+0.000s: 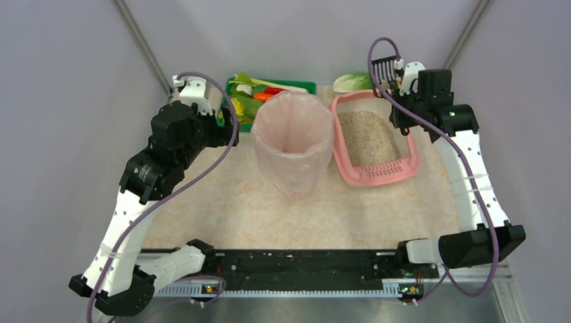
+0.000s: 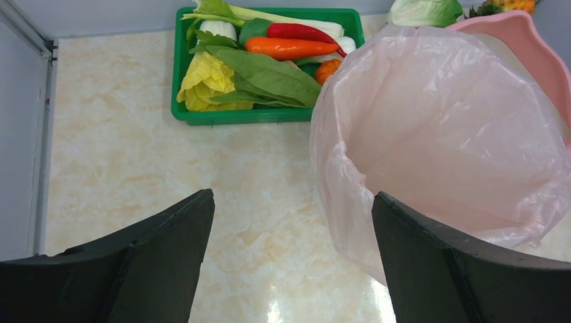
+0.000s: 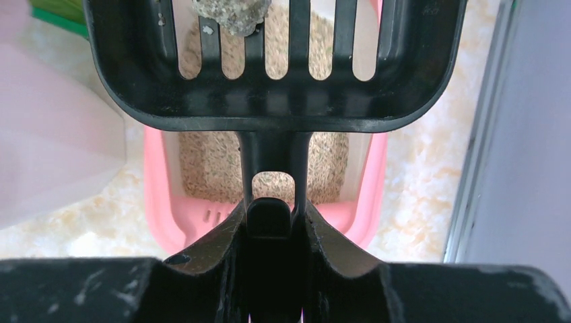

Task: Clean the litter box

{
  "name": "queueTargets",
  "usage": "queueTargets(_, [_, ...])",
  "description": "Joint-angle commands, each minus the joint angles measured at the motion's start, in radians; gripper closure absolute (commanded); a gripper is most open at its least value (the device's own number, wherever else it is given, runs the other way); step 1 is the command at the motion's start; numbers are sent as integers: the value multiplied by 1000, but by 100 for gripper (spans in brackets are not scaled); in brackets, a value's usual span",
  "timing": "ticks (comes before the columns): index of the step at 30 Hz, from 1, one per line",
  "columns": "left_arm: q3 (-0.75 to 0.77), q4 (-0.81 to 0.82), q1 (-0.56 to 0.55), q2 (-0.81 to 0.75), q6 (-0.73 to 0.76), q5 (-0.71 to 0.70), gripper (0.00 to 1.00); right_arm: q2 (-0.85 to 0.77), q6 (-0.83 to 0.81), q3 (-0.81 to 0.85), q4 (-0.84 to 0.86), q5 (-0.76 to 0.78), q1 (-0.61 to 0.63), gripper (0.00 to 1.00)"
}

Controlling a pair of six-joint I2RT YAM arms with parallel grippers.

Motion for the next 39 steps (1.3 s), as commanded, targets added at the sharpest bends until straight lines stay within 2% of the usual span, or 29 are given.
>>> queueTargets(1, [-19,36,3,-13,-20,-25,8,24,-22,175,-108,79,80,100])
queueTargets(12, [-109,34,5,-19,-92,-50,7,165,-19,465,-263,201,320,100])
queueTargets(21, [-156,33,6,-51,-120,-68,7,269,-98,517,-288,494,616,100])
queueTargets(28, [-197,29,16,-82,-159,-153,7,270,-215,423,-214,728,776,100])
queueTargets(34, [-236,54,30,-113,-177,-154,7,159,-428,178,50,958,910,100])
queueTargets(39, [-240,57,31,-113,-180,-142,7,115,-638,12,274,1102,941,100])
